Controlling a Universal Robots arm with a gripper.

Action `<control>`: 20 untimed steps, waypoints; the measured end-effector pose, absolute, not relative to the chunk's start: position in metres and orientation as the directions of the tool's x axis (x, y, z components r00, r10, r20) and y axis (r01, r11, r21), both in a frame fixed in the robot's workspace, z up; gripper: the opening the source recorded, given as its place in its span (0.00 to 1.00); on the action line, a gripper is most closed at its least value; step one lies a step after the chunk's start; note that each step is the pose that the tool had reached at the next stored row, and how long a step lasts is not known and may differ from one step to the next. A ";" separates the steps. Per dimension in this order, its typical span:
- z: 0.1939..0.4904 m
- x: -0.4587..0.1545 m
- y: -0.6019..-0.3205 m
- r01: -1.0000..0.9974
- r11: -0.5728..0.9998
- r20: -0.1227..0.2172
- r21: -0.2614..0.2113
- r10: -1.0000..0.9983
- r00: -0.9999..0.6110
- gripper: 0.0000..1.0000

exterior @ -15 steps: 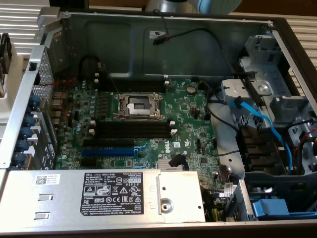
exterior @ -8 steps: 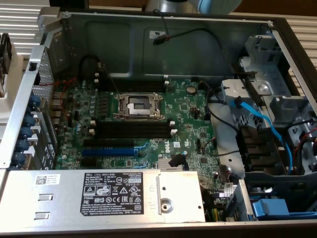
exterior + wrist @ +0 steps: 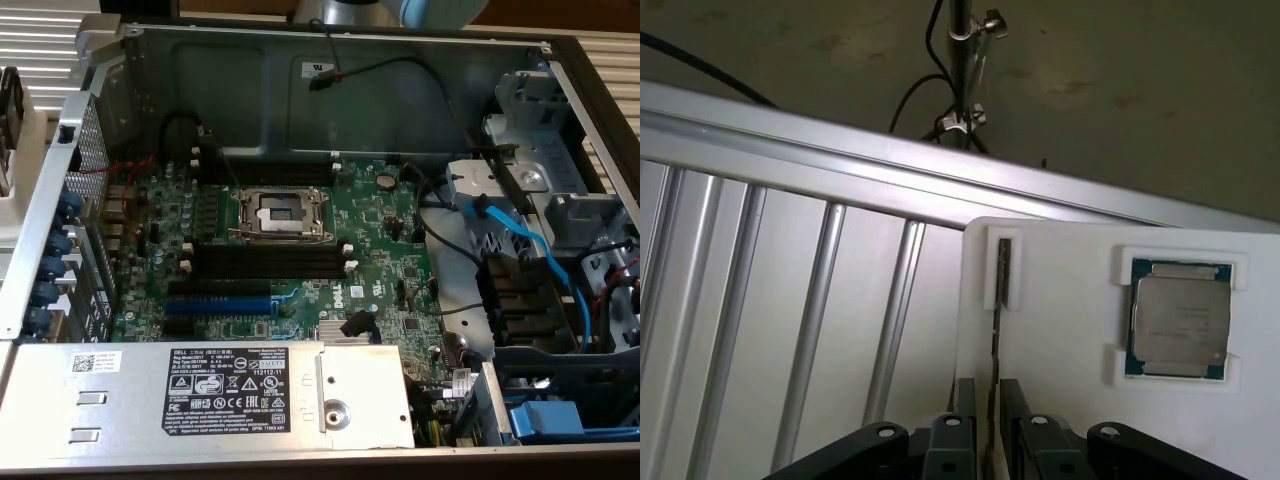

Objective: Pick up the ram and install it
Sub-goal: 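Pick up the ram and move it above insertion slot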

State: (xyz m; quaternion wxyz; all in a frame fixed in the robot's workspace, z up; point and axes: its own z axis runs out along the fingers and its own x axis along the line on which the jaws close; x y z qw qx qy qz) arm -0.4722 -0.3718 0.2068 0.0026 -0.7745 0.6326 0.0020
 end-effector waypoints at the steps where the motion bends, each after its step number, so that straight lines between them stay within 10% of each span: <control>1: 0.206 -0.472 -0.372 -0.980 -0.200 -0.006 -0.001 -0.980 0.200 0.24; 20: 0.201 -0.472 -0.372 -0.980 -0.200 -0.007 -0.001 -0.980 0.200 0.24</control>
